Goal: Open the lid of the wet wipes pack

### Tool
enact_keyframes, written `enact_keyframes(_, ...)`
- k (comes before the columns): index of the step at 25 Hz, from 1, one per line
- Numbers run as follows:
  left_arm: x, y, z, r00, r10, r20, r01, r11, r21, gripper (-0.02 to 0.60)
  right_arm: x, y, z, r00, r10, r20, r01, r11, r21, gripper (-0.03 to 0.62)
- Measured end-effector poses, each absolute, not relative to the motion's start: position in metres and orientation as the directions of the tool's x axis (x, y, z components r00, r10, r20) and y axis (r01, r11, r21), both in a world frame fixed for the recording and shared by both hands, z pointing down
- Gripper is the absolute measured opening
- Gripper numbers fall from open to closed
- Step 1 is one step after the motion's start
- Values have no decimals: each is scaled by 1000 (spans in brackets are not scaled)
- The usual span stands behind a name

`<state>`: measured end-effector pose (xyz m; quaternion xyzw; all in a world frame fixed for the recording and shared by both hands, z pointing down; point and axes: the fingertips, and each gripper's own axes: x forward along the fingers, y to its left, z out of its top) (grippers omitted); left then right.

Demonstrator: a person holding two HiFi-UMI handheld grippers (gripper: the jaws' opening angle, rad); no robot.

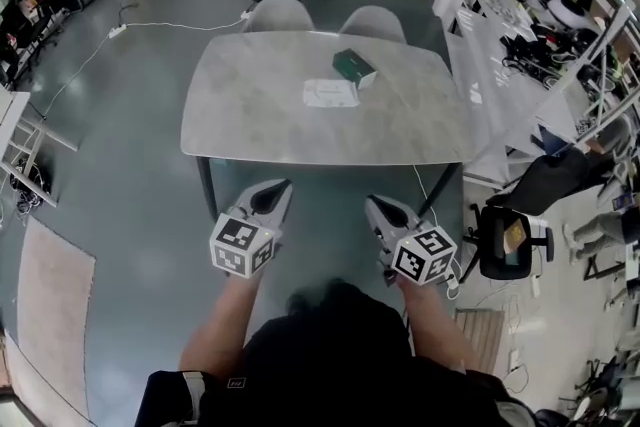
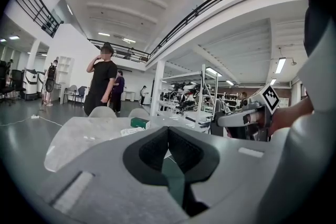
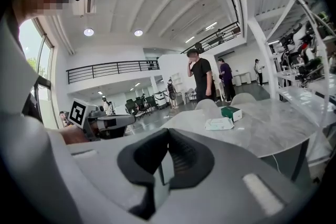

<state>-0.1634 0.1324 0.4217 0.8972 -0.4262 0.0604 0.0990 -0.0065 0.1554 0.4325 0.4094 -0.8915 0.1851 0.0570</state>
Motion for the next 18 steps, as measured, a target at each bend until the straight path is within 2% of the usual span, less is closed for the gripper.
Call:
enact_keyframes(8,-152,62,440,605,-755,252,-793,-598,113,11,-10,78,456,-711,-664,230,-698,627,-347,3)
enact_keyframes(18,-91,-84,444,570,-746,345,-811,-579,88,10,50,-77,465,-740,-624,252,-671,658,-341,3)
